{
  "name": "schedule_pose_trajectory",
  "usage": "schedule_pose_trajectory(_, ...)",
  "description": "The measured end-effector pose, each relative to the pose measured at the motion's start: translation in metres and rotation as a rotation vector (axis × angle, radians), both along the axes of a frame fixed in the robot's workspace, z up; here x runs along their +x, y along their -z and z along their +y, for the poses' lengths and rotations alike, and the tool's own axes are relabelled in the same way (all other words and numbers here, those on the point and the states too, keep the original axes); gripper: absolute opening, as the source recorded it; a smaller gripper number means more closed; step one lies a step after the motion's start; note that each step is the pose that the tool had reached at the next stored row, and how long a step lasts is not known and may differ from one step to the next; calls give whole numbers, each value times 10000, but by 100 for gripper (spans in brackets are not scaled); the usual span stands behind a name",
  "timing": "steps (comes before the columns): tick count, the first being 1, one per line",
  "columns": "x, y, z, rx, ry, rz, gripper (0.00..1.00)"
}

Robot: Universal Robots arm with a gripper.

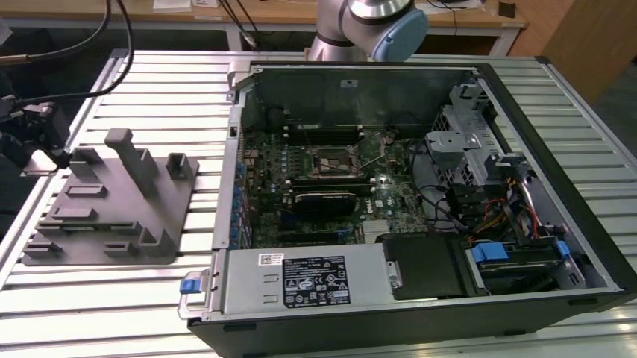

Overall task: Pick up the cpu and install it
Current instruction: 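Pick up the cpu and move it towards the insertion slot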

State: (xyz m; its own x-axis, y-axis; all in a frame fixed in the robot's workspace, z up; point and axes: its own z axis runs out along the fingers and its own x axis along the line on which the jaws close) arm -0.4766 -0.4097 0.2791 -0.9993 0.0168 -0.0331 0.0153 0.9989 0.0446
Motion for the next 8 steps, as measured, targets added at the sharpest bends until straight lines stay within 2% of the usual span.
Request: schedule_pose_trajectory(8, 1, -255, 18, 0, -1, -39, 55)
